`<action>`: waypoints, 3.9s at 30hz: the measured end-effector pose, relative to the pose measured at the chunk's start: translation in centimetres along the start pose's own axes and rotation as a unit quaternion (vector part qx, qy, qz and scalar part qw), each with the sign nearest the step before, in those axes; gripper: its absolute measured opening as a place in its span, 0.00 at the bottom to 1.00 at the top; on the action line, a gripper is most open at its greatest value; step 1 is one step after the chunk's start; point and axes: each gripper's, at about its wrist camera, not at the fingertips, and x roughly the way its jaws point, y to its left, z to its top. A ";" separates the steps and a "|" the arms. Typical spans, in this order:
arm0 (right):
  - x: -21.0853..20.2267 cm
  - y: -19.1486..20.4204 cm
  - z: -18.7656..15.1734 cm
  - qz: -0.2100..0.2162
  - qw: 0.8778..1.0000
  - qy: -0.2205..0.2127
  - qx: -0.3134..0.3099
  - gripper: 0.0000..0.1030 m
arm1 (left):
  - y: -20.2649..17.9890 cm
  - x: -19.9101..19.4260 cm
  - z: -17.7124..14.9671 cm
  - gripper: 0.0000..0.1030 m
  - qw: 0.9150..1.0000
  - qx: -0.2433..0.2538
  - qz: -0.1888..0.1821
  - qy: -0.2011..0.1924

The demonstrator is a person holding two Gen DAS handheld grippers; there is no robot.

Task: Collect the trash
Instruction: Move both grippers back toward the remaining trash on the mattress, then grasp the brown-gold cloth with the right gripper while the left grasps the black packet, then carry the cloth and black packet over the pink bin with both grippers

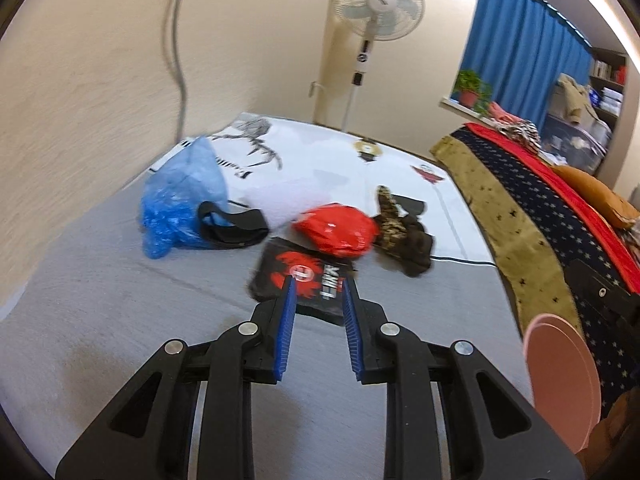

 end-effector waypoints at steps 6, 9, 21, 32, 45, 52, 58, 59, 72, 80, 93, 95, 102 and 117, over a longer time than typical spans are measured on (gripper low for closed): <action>3.9 1.1 0.0 0.017 1.000 0.019 -0.004 0.26 | 1.4 1.8 0.7 0.23 1.000 -0.017 0.013 0.010; 5.7 1.4 -0.2 0.022 0.999 0.033 -0.005 0.28 | 1.8 2.7 0.8 0.23 0.999 -0.022 0.016 0.019; 12.4 2.7 -0.3 0.035 0.995 0.094 -0.017 0.45 | 3.4 6.2 1.3 0.23 0.995 -0.060 0.026 0.069; 14.9 2.7 0.3 0.038 0.992 0.123 -0.012 0.32 | 3.9 6.9 1.1 0.23 0.992 -0.081 0.025 0.090; 12.0 2.5 -0.3 0.027 0.993 0.113 -0.021 0.05 | 4.1 6.1 0.5 0.03 0.991 -0.093 0.001 0.093; 7.6 2.1 -0.5 0.006 0.994 0.102 -0.035 0.05 | 1.7 3.1 1.0 0.02 0.997 -0.043 -0.004 0.063; 3.1 2.0 -0.9 -0.004 0.995 0.090 -0.046 0.05 | 0.7 0.6 0.9 0.02 0.999 -0.020 -0.012 0.049; 2.3 2.0 -1.0 -0.005 0.995 0.087 -0.049 0.05 | 0.6 0.2 0.8 0.02 0.999 -0.016 -0.013 0.048; -6.1 1.2 -1.3 -0.023 0.997 0.045 -0.051 0.05 | -1.7 -5.5 -0.3 0.02 0.999 0.033 -0.035 0.020; -9.9 0.9 -1.2 -0.031 0.998 0.023 -0.049 0.05 | -3.6 -8.1 -1.1 0.02 0.996 0.068 -0.052 0.009; -14.3 -0.3 -1.6 -0.048 0.998 0.001 -0.035 0.05 | -5.9 -10.9 -1.9 0.02 0.991 0.100 -0.091 -0.007; -14.6 -0.4 -1.5 -0.051 0.998 -0.001 -0.034 0.05 | -6.3 -11.1 -2.0 0.02 0.990 0.104 -0.095 -0.008; -15.4 -1.2 -1.3 -0.064 0.998 -0.007 -0.026 0.05 | -7.5 -11.2 -2.2 0.02 0.987 0.117 -0.105 -0.012; -16.7 -3.7 -0.4 -0.107 0.994 -0.023 -0.014 0.05 | -11.4 -11.3 -2.7 0.02 0.978 0.148 -0.143 -0.022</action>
